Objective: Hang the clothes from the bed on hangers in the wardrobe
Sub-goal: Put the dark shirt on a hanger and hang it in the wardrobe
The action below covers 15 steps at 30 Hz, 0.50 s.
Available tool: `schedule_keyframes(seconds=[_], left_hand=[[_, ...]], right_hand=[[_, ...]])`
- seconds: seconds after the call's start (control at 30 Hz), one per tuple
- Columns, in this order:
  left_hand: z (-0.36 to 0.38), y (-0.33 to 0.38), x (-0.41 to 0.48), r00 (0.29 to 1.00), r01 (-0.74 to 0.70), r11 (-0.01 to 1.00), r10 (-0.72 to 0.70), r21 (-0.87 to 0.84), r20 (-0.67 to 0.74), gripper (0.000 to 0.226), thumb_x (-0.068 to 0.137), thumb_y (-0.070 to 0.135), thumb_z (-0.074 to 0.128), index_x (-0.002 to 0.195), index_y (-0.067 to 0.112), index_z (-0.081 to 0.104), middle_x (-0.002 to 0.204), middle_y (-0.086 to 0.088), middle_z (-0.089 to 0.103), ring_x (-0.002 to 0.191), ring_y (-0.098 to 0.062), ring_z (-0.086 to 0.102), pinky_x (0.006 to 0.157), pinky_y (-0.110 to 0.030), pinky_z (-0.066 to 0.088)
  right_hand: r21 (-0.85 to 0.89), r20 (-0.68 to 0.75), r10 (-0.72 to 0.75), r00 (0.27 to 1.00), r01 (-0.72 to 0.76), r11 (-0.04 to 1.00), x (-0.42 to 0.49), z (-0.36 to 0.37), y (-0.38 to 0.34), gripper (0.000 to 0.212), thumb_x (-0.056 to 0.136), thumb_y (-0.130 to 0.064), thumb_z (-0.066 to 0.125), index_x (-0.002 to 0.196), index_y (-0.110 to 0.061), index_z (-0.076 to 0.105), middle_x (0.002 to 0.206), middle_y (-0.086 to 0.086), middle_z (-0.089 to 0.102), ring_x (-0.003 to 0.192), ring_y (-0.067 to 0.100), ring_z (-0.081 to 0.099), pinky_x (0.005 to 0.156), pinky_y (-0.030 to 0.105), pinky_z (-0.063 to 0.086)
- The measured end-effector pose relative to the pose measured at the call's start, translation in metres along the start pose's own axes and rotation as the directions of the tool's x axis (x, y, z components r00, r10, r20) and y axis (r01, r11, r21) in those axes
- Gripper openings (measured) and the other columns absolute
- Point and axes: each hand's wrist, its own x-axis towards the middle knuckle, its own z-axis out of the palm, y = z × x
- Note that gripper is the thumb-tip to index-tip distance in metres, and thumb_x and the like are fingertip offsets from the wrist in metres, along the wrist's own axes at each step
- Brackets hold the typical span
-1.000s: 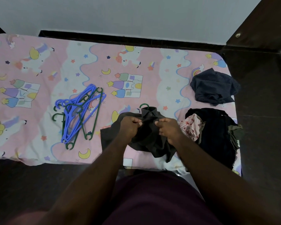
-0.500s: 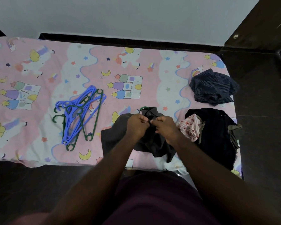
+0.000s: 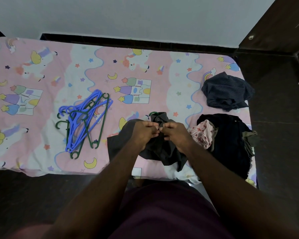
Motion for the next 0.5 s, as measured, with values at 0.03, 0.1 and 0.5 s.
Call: schedule_keyframes(seconds=[0.03, 0.1, 0.5], left_hand=[[-0.001, 0.0, 0.0, 1.0, -0.012, 0.999, 0.013, 0.039, -0.01, 0.009, 0.089, -0.003, 0.064, 0.096, 0.0, 0.068, 0.083, -0.012, 0.071, 0.074, -0.02, 0.069, 0.075, -0.03, 0.059], [-0.004, 0.0, 0.002, 0.999, -0.034, 0.992, 0.037, 0.125, -0.021, 0.012, 0.088, -0.002, 0.066, 0.1, -0.003, 0.069, 0.081, -0.01, 0.071, 0.074, -0.02, 0.068, 0.077, -0.032, 0.059], [0.006, -0.01, 0.0, 0.989, 0.136, 0.989, -0.14, -0.055, -0.058, 0.012, 0.09, 0.003, 0.065, 0.079, 0.005, 0.071, 0.079, -0.013, 0.071, 0.074, -0.021, 0.065, 0.071, -0.03, 0.057]], right_hand=[[-0.017, 0.0, -0.005, 1.0, 0.005, 1.0, 0.0, -0.001, 0.0, 0.008, 0.091, -0.005, 0.064, 0.086, -0.01, 0.068, 0.081, 0.01, 0.065, 0.075, 0.017, 0.06, 0.065, 0.028, 0.051], [-0.003, 0.029, 0.009, 1.0, -0.009, 1.0, -0.001, -0.003, -0.003, 0.009, 0.092, 0.0, 0.058, 0.091, -0.005, 0.066, 0.079, 0.012, 0.064, 0.069, 0.019, 0.062, 0.066, 0.028, 0.055], [-0.623, 0.002, -0.256, 0.967, 0.201, 0.756, 0.004, 0.006, 0.006, 0.016, 0.089, -0.012, 0.062, 0.074, -0.017, 0.061, 0.067, -0.007, 0.061, 0.063, 0.008, 0.056, 0.059, 0.02, 0.042]])
